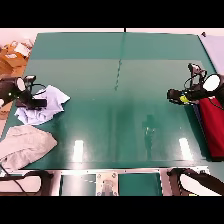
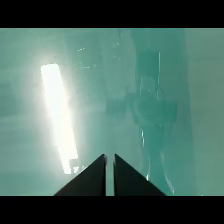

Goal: Fold the shirts.

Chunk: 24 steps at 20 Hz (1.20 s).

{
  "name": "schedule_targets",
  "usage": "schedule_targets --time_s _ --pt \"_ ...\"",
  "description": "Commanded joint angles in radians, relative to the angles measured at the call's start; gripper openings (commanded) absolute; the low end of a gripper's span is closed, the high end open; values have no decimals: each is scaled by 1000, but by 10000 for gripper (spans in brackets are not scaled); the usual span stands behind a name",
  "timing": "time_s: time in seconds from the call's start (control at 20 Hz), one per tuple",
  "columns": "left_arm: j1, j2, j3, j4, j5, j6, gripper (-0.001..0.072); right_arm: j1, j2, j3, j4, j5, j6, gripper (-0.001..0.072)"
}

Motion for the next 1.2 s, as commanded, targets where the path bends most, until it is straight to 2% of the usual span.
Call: schedule_targets --time_s 0.0,0.15,0.4,0.55,0.75,0.8,0.85,0.9,1.0,1.15 --pt "0 0 110 -49 -102 23 24 0 0 0 2 5 0 12" --pt "-71 70 288 -103 -208 40 24 0 0 3 1 45 -1 11" --pt "-357 166 556 -254 -256 37 24 -2 35 33 -3 91 -4 12" --pt "-544 162 590 -360 -186 37 25 -7 93 59 -2 91 -3 12" --pt "-724 71 565 -391 -62 36 29 -8 151 66 1 105 1 13" --pt "-750 30 565 -406 -46 36 267 -8 151 65 2 129 5 13" --pt "-765 -9 565 -419 -32 33 610 -8 151 61 2 152 8 15" --pt "-768 -48 566 -438 -24 20 677 -8 151 57 11 167 8 59" --pt "-741 -98 567 -445 -43 7 677 -8 151 57 13 181 7 231" --pt "-625 -93 579 -443 -208 11 677 -31 151 55 13 201 -1 254"
